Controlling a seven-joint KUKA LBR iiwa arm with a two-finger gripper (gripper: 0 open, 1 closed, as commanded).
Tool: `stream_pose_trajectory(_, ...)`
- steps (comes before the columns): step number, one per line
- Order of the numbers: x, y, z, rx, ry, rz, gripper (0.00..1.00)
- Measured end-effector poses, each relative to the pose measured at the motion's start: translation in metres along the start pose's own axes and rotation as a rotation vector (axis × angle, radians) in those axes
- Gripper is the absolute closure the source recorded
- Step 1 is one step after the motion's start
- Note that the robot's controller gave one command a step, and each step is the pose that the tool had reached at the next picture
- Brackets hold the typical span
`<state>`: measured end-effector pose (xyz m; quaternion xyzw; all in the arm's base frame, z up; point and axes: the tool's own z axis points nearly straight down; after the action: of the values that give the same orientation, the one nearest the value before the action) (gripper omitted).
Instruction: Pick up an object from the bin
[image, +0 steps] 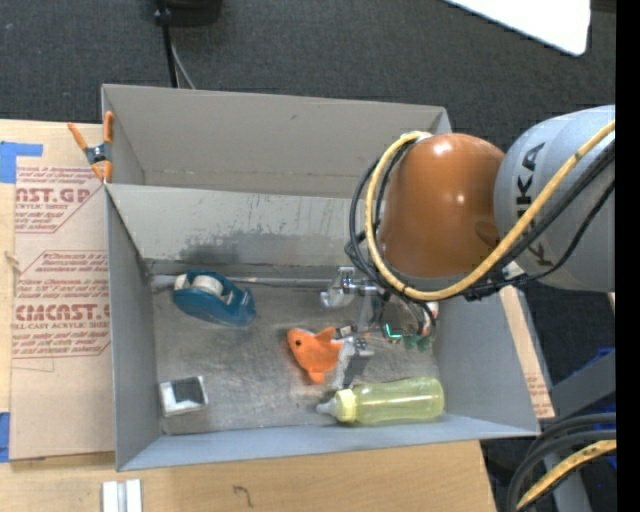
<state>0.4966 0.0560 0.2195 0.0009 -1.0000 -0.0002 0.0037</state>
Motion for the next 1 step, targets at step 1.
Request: stream_pose_trajectory(1,-0.0016,-0.0003,-0.0041,-0.001,-0.008,0.001,0.0)
